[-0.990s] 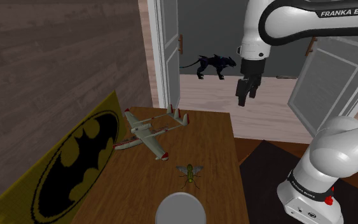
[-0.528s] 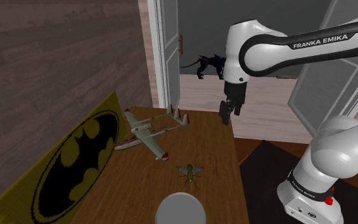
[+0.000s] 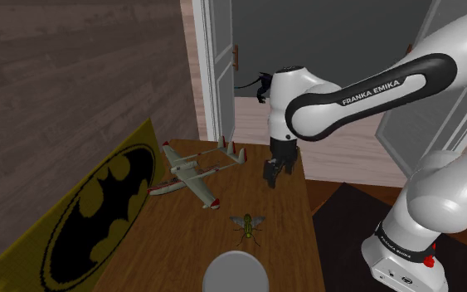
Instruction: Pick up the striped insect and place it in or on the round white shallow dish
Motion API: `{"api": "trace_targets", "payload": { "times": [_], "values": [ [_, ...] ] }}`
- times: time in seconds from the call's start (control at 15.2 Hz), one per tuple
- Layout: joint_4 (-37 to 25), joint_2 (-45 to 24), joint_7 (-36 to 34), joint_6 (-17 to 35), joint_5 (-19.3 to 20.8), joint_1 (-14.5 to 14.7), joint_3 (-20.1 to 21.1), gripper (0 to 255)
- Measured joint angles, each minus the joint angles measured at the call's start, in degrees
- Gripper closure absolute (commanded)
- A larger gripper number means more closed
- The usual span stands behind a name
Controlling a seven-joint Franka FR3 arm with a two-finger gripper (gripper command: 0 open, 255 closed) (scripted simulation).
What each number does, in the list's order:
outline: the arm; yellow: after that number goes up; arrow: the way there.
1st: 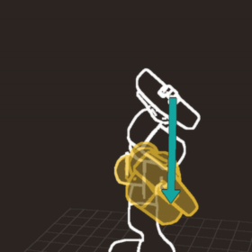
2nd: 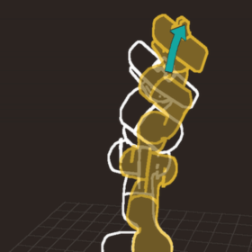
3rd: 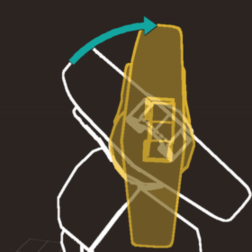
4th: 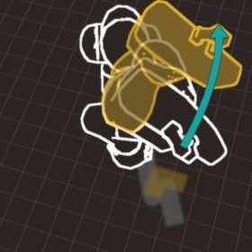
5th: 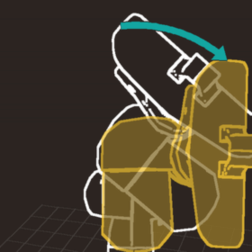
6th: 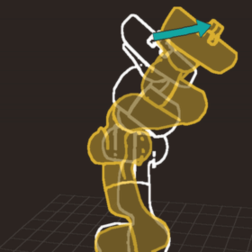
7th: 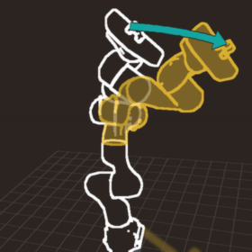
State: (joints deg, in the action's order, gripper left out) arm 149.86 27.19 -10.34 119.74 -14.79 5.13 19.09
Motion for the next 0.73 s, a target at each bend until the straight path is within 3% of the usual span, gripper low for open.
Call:
{"api": "trace_targets", "payload": {
  "times": [0.4, 0.73],
  "values": [
    [-1.92, -14.13, -5.50, 13.15, 1.11, 0.15, 5.74, 0],
    [-5.35, -25.85, -12.24, 21.68, 6.46, 0.18, 8.87, 0]
  ]
}}
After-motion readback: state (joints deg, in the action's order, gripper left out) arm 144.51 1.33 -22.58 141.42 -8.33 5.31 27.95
